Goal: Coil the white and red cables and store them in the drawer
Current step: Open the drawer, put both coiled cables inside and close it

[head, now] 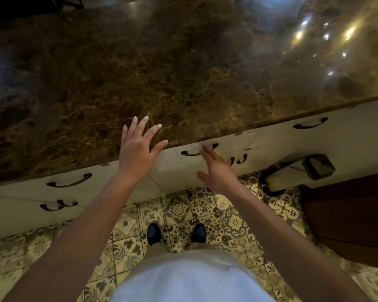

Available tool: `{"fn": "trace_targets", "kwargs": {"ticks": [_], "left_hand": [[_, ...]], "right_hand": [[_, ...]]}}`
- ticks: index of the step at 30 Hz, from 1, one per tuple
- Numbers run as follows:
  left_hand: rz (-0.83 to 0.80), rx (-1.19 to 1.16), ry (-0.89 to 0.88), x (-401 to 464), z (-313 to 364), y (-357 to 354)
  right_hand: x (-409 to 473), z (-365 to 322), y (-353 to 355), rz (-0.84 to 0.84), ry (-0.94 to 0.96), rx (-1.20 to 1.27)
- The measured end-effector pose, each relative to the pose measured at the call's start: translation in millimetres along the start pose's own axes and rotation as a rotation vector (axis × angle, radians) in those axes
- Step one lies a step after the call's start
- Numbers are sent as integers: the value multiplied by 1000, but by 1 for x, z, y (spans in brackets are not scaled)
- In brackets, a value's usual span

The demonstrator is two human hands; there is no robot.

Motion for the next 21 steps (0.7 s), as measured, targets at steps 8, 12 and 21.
{"fn": "trace_targets", "kwargs": {"ticks": [8, 12, 21], "left_hand": [[20, -6, 7, 0, 1, 1], [31, 5, -2, 0, -1, 0], [38, 21, -11, -1, -1, -2]], "right_hand": [[-4, 2, 1, 31, 46, -73], [-20, 6, -7, 56, 59, -83], [-53, 17, -23, 89, 36, 38]]}}
Point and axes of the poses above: each hand's wrist, its own x-axis towards the middle knuckle, its own y-axis out of the back of the hand, z = x × y, the point moved 3 cm from there along x, towards the middle knuckle, and after that the axes turned 8 degrees about -x, right-handed, at the moved point
